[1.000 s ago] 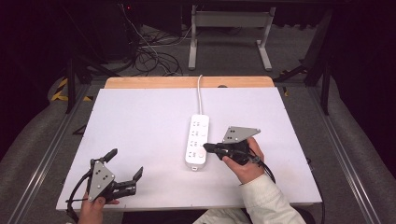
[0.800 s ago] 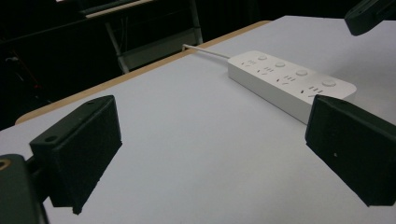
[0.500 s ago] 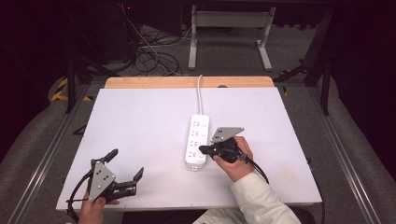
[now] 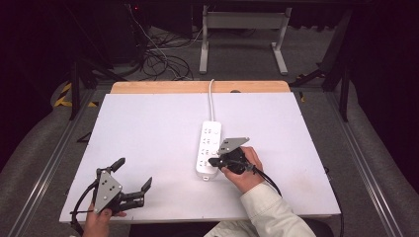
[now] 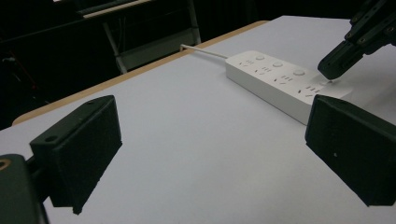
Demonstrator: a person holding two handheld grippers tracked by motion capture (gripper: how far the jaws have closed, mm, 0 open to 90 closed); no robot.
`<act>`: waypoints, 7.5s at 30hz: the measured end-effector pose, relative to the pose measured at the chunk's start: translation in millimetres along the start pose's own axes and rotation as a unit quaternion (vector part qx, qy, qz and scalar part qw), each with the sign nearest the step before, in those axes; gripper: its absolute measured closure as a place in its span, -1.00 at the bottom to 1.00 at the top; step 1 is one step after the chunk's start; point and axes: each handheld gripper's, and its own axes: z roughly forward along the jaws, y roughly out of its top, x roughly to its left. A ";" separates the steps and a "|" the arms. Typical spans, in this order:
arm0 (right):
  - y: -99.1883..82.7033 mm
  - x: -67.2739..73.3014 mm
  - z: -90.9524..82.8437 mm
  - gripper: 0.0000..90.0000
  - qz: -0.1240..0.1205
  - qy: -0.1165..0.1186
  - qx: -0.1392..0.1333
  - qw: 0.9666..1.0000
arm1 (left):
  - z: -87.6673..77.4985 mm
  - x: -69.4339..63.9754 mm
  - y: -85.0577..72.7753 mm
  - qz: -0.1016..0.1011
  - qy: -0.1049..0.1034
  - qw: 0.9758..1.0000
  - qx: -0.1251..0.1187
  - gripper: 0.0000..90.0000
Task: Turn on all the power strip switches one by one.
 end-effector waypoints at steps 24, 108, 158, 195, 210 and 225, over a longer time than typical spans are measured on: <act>-4.0 -1.0 4.7 1.00 0.000 -0.002 0.005 1.000 | 0.3 -0.5 0.2 0.000 -0.002 1.000 -0.001 -0.91; 1.3 -27.4 15.5 1.00 0.034 -0.061 -0.020 0.997 | 0.2 0.3 0.3 0.001 -0.006 1.000 0.000 -0.91; 21.0 -32.4 -5.6 1.00 0.046 -0.084 -0.079 0.992 | 1.5 0.0 -0.8 -0.008 -0.006 1.000 0.005 -0.91; 11.1 -55.4 29.5 1.00 0.066 -0.098 -0.026 0.993 | 0.8 0.2 -0.6 -0.003 -0.006 1.000 0.003 -0.91; 10.5 -55.6 30.7 1.00 0.075 -0.098 -0.022 0.992 | 0.4 -0.1 -0.3 0.000 -0.008 1.000 0.004 -0.91; 11.2 -50.7 33.8 1.00 0.062 -0.115 -0.014 0.991 | 0.1 -0.7 -0.3 -0.004 -0.008 1.000 0.002 -0.91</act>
